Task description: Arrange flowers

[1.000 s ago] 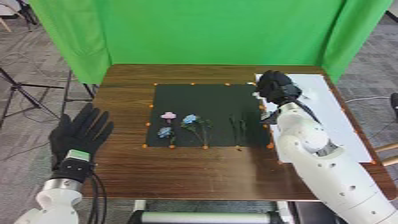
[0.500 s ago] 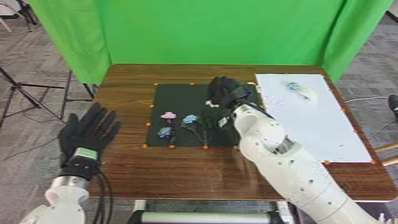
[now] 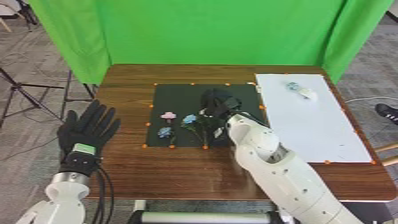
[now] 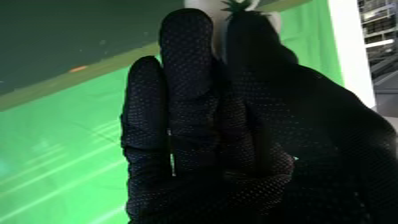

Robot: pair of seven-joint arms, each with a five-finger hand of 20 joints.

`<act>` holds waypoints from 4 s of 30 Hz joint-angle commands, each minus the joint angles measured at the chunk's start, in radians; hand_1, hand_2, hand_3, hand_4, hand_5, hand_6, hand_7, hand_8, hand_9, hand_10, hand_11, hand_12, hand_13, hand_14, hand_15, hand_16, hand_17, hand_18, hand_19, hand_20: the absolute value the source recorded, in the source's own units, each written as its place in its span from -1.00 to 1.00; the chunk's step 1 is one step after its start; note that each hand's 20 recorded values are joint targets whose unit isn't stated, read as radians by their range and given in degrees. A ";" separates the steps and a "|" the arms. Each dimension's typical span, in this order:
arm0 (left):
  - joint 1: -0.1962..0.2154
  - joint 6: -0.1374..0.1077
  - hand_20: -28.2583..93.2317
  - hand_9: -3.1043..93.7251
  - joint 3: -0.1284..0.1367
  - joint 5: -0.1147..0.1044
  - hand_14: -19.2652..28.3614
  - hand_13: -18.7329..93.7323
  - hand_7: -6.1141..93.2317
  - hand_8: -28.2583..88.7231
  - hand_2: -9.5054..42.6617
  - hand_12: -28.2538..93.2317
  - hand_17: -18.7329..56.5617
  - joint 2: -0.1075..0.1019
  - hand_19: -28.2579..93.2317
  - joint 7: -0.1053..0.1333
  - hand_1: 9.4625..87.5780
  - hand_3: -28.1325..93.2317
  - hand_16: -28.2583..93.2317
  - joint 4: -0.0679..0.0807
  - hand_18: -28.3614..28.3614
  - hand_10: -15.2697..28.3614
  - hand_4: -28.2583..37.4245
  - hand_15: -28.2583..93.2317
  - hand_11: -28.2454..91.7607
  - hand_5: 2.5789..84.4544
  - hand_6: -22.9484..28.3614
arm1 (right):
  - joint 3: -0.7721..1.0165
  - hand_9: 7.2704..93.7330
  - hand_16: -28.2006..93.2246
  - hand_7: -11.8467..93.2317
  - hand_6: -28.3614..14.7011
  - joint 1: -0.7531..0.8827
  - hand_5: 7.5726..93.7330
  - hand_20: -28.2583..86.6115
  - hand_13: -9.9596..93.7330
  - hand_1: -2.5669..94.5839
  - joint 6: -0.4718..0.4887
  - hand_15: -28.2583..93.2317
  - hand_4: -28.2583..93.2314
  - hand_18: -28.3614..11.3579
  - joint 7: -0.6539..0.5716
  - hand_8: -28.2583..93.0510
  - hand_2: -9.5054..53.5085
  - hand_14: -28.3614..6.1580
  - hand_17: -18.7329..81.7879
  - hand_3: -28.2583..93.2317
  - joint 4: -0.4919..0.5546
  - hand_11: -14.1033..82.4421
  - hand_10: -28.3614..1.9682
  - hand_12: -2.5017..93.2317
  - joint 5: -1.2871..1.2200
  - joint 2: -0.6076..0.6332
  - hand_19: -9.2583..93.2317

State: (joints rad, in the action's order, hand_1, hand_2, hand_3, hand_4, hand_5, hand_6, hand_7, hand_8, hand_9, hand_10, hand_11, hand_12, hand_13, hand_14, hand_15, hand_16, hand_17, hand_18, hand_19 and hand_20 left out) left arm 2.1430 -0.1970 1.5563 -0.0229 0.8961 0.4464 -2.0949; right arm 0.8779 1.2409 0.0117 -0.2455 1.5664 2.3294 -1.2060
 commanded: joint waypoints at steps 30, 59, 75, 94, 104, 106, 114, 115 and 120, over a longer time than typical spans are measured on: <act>0.034 -0.029 -0.36 -0.18 0.017 -0.023 0.40 -0.19 -0.55 -0.69 -0.06 -0.35 -0.64 0.007 0.07 0.038 -0.56 0.68 -0.67 -0.020 0.49 0.32 -1.00 0.12 -0.15 -0.04 0.19 | 0.277 0.10 -0.11 -0.41 0.21 0.159 0.18 0.17 0.34 -0.07 0.195 0.35 -1.00 -0.66 -0.158 -0.76 -1.00 -0.03 -0.01 0.80 0.304 -0.49 -0.04 -0.66 0.003 0.092 0.70; 0.055 0.036 -0.37 -0.12 0.021 0.039 0.40 -0.19 -0.55 -0.69 -0.04 -0.34 -0.63 -0.024 0.05 0.057 -0.56 0.68 -0.67 -0.017 0.48 0.36 -1.00 0.11 -0.13 -0.01 0.21 | 0.327 -0.50 -0.42 -0.56 -0.03 -0.218 -0.44 -0.14 -0.34 -0.12 0.478 -0.15 -1.00 -0.56 -0.264 -0.71 -1.00 -0.23 -0.33 0.84 -0.271 -0.58 -0.17 -0.72 -0.028 0.243 0.26; 0.049 0.019 -0.37 -0.12 0.004 0.022 0.42 -0.13 -0.55 -0.68 -0.05 -0.34 -0.63 -0.007 0.05 0.051 -0.55 0.68 -0.65 -0.018 0.48 0.35 -1.00 0.16 -0.13 -0.01 0.20 | 0.280 0.18 -0.29 -0.36 0.30 -0.127 0.11 0.01 0.23 0.09 0.308 0.14 -1.00 -0.57 -0.222 -0.79 -1.00 0.06 -0.09 0.70 -0.292 -0.39 0.25 -0.67 0.037 0.213 0.62; 0.057 0.011 -0.37 -0.14 0.019 0.032 0.41 -0.16 -0.55 -0.68 -0.06 -0.34 -0.63 -0.006 0.04 0.037 -0.55 0.68 -0.66 -0.016 0.48 0.33 -1.00 0.14 -0.13 -0.03 0.20 | 0.233 0.75 0.17 -0.04 0.39 -0.041 0.46 0.22 0.50 0.37 0.097 0.19 -1.00 -0.49 0.102 -0.55 -1.00 0.41 0.04 0.63 0.019 -0.44 0.38 -0.01 0.180 0.258 0.75; 0.050 0.003 -0.36 -0.15 0.014 0.038 0.41 -0.16 -0.55 -0.68 -0.06 -0.34 -0.63 0.002 0.04 0.020 -0.55 0.67 -0.66 -0.017 0.48 0.33 -1.00 0.15 -0.13 -0.03 0.20 | 0.139 0.74 0.19 0.01 0.48 -0.109 0.41 0.24 0.49 0.35 0.210 0.14 -1.00 -0.41 0.258 -0.60 -1.00 0.52 0.00 0.62 -0.031 -0.46 0.46 -0.01 0.211 0.142 0.70; 0.043 -0.011 -0.36 -0.15 0.003 0.030 0.41 -0.16 -0.55 -0.68 -0.06 -0.34 -0.63 -0.002 0.04 0.024 -0.55 0.67 -0.66 -0.017 0.48 0.33 -1.00 0.15 -0.13 -0.03 0.20 | 0.108 0.73 0.19 0.01 0.48 -0.103 0.40 0.24 0.49 0.35 0.184 0.14 -1.00 -0.42 0.211 -0.60 -1.00 0.52 0.00 0.62 -0.037 -0.46 0.47 -0.01 0.302 0.144 0.70; 0.064 -0.038 -0.36 -0.14 0.021 -0.009 0.41 -0.16 -0.55 -0.69 -0.05 -0.34 -0.64 0.001 0.05 0.033 -0.55 0.67 -0.66 -0.027 0.48 0.34 -1.00 0.16 -0.12 -0.02 0.20 | 0.091 0.73 0.19 0.00 0.47 -0.074 0.40 0.25 0.49 0.35 0.179 0.14 -1.00 -0.47 0.197 -0.61 -1.00 0.50 0.00 0.63 -0.032 -0.47 0.45 -0.02 0.326 0.150 0.70; 0.064 -0.043 -0.36 -0.14 0.021 -0.004 0.41 -0.16 -0.55 -0.69 -0.05 -0.34 -0.64 0.002 0.05 0.032 -0.55 0.67 -0.66 -0.029 0.48 0.34 -1.00 0.16 -0.12 -0.02 0.20 | 0.089 0.73 0.19 0.00 0.47 -0.071 0.40 0.25 0.49 0.35 0.185 0.13 -1.00 -0.47 0.201 -0.61 -1.00 0.50 0.00 0.63 -0.032 -0.47 0.44 -0.02 0.325 0.153 0.70; 0.077 -0.045 -0.36 -0.14 0.034 0.055 0.41 -0.16 -0.55 -0.69 -0.04 -0.34 -0.64 0.000 0.06 0.007 -0.56 0.67 -0.66 -0.037 0.48 0.34 -1.00 0.16 -0.12 -0.02 0.20 | 0.072 0.69 0.17 -0.05 0.45 -0.075 0.37 0.24 0.46 0.33 0.230 0.09 -1.00 -0.49 0.219 -0.63 -1.00 0.50 -0.03 0.63 -0.022 -0.51 0.44 -0.08 0.348 0.172 0.65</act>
State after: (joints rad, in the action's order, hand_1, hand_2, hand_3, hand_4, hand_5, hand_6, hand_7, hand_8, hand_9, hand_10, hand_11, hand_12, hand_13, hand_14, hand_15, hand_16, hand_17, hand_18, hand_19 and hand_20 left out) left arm 2.1951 -0.2325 1.5714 -0.0222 0.8893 0.4810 -2.1163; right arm 0.9686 1.1598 0.2041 -0.0486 1.5333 2.6550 -1.0579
